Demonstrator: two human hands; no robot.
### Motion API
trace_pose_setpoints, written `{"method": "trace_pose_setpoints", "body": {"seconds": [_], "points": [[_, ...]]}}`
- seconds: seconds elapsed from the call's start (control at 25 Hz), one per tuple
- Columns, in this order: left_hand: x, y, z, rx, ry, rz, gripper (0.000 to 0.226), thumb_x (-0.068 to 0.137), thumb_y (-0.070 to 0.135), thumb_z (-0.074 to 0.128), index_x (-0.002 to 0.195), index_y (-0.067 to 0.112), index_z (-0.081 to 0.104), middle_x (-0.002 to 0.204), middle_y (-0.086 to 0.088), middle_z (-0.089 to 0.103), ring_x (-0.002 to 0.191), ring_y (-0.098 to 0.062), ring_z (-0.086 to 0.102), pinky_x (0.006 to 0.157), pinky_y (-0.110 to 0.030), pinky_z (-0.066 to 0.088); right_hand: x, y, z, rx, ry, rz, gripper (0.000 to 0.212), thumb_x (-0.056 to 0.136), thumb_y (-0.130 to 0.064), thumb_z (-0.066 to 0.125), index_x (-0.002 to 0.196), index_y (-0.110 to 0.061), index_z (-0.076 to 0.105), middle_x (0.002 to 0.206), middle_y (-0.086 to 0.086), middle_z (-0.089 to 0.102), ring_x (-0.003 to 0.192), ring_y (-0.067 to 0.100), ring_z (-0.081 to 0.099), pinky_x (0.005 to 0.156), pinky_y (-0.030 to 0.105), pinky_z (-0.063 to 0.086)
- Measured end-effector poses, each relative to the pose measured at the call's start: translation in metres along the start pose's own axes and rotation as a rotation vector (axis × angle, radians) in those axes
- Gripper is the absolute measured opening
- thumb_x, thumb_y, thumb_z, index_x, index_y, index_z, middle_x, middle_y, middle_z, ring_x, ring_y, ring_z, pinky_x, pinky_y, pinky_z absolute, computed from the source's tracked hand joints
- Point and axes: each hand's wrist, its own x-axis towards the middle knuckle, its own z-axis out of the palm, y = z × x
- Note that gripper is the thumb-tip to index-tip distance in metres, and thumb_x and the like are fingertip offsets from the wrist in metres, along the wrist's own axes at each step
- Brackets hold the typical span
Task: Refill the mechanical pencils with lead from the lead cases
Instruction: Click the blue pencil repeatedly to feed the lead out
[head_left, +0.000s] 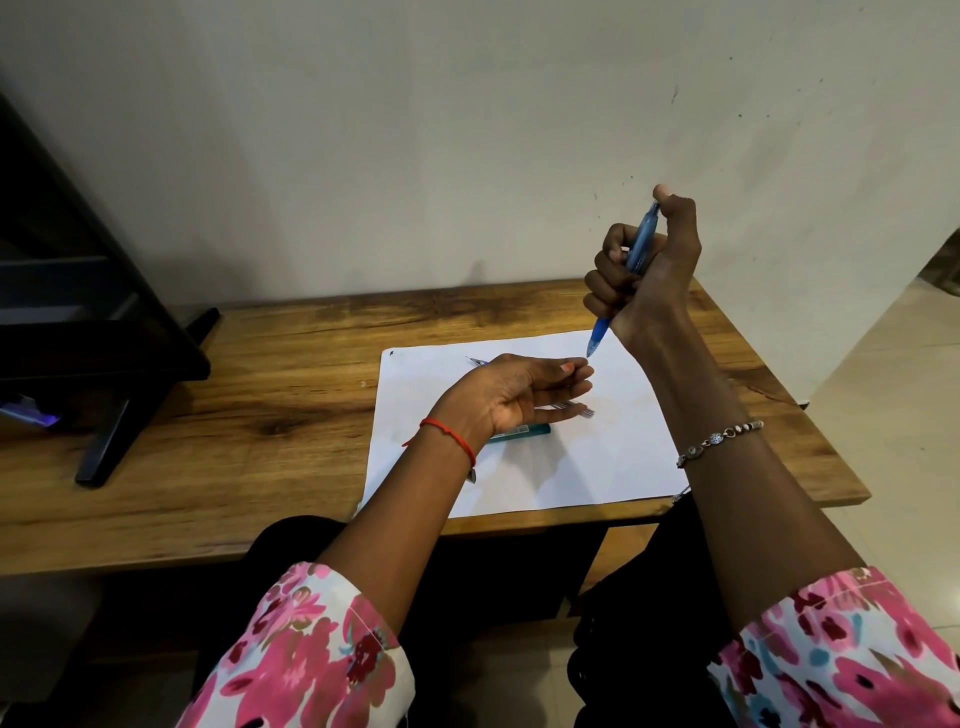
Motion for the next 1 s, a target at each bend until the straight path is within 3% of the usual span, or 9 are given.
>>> {"method": "trace_pose_setpoints", "body": {"seconds": [0.24, 1.0], "points": [[-0.0007, -0.0005, -0.0013, -0.003, -0.010, 0.003, 0.014, 0.090, 0.002, 0.053, 0.085, 0.003, 0.067, 0.071, -0.005, 0.072, 0.064, -0.014, 0.069, 0.072, -0.034, 0.057, -0.0011, -0.0017, 0.0019, 0.020, -0.007, 0.004, 0.058, 0.092, -0.049, 0.030, 0.048, -0.013, 0.038, 0.036, -0.006, 0.023, 0.035, 0.009, 0.017, 0.044, 0.016, 0.015], [-0.0002, -0.0001, -0.0013, -0.010, -0.002, 0.005, 0.014, 0.089, 0.002, 0.053, 0.085, 0.002, 0.066, 0.072, -0.005, 0.072, 0.064, -0.014, 0.069, 0.072, -0.034, 0.057, 0.0009, 0.0004, 0.0027, -0.021, 0.004, 0.013, 0.057, 0.092, -0.052, 0.031, 0.051, -0.012, 0.039, 0.036, -0.006, 0.023, 0.035, 0.009, 0.016, 0.046, 0.018, 0.013]]}}
